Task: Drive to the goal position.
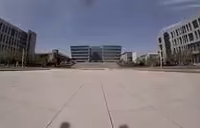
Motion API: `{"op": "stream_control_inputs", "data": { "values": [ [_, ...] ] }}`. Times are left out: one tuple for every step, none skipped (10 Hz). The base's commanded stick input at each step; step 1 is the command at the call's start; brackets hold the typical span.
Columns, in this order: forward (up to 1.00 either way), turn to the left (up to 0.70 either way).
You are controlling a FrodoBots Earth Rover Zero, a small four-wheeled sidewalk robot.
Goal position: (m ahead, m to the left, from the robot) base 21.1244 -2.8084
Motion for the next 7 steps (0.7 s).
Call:
{"op": "stream_control_inputs", "data": {
  "values": [
    [0.7,0.0],
    [0.7,0.0],
    [0.7,0.0],
    [0.7,0.0],
    [0.7,0.0],
    [0.7,0.0],
    [0.7,0.0]
  ]
}}
